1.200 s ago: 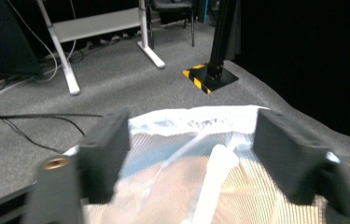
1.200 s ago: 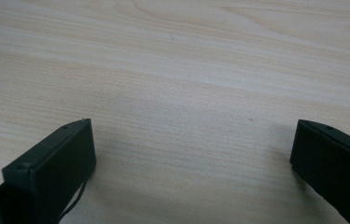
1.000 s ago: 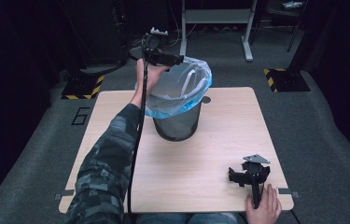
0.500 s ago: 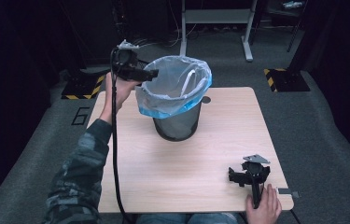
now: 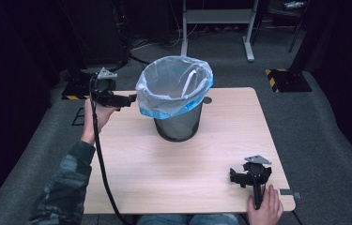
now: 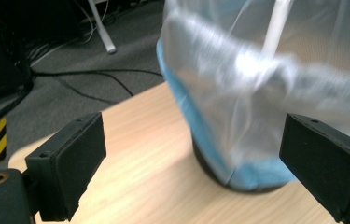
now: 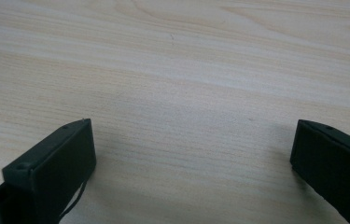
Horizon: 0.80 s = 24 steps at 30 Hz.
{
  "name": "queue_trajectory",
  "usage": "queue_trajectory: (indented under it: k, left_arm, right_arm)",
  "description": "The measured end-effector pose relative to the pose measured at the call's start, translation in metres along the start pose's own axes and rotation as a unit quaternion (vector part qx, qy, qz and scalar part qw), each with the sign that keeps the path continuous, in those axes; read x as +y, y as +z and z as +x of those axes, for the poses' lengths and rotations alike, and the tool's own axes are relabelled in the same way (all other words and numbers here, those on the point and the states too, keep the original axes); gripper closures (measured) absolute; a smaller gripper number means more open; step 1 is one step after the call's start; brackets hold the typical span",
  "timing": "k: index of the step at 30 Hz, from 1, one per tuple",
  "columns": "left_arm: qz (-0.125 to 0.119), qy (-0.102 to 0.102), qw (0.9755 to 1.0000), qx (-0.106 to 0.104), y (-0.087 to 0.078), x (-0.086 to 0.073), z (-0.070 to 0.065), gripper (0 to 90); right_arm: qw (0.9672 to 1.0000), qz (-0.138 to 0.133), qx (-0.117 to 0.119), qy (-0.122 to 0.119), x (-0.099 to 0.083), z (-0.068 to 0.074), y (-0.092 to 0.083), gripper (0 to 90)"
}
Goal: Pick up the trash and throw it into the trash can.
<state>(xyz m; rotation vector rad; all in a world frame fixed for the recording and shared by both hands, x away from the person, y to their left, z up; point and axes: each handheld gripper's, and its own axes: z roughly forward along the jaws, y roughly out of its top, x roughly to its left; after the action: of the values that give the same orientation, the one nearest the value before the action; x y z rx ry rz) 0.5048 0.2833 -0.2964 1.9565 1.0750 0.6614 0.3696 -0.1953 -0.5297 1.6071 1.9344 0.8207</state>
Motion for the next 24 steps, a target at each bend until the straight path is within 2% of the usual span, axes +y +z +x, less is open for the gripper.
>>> queue_trajectory:
  k: [6, 10, 12, 16, 18, 24]
  left_arm:
    - [0.02, -0.014, 0.9997, 0.004, 0.004, -0.039, 0.005, 6.5]
    - [0.043, -0.03, 0.9986, 0.006, 0.014, -0.068, 0.011, 6.6]
    - [0.058, -0.044, 0.9973, 0.004, 0.02, -0.085, 0.013, 6.6]
    - [0.072, -0.058, 0.9957, 0.006, 0.029, -0.111, 0.016, 6.6]
    - [0.083, -0.07, 0.9941, 0.006, 0.033, -0.127, 0.017, 6.6]
    - [0.096, -0.091, 0.9911, 0.008, 0.041, -0.164, 0.019, 6.6]
  right_arm:
    - [1.0, 0.0, 0.0, 0.0, 0.0, 0.0, 0.0, 0.0]
    - [1.0, -0.001, 0.0, 0.001, 0.0, 0.0, 0.0, 0.0]
    - [1.0, -0.001, 0.0, 0.001, 0.0, 0.0, 0.0, 0.0]
    - [1.0, -0.001, 0.0, 0.0, 0.0, 0.0, 0.0, 0.0]
    - [1.0, -0.001, 0.0, 0.0, 0.0, 0.0, 0.0, 0.0]
    - [1.0, -0.001, 0.0, 0.0, 0.0, 0.0, 0.0, 0.0]
